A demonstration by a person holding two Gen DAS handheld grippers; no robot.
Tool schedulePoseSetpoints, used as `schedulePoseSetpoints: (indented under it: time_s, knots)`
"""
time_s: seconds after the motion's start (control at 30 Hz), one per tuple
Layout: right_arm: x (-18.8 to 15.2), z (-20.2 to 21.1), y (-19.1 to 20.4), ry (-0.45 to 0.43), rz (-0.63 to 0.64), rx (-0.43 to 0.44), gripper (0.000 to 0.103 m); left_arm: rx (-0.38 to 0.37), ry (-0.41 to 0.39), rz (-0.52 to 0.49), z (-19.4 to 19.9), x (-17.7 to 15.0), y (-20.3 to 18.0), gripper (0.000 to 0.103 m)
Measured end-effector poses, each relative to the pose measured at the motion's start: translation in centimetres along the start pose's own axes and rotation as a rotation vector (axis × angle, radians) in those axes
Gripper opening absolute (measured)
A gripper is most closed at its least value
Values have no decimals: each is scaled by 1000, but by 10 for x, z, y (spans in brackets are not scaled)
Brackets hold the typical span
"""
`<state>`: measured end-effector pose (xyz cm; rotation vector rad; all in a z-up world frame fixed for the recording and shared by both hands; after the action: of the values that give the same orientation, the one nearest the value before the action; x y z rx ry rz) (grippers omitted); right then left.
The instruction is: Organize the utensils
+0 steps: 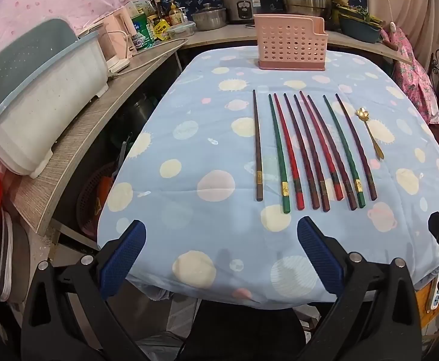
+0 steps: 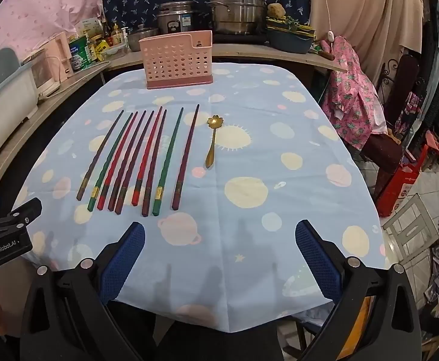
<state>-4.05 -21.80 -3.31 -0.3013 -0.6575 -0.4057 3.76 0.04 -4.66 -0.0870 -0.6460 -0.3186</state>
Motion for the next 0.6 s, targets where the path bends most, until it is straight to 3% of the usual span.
schedulePoseSetpoints:
  time_s: [0.6]
  knots:
    - [0,3,3,-11,2,1,96,-2,-6,-3,4,6,-1,96]
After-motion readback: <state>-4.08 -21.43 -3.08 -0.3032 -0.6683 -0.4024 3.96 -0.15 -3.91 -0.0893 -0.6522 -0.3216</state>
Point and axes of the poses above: each gripper's, at about its wrist camera, not at the fingertips, and z roughly against the way its jaws point, y to its left, x to its top, the point moved 6 cm from there along -z, roughly the way its jaws point, and after that the axes turned 11 degrees about -x, right-handed, at the moved point
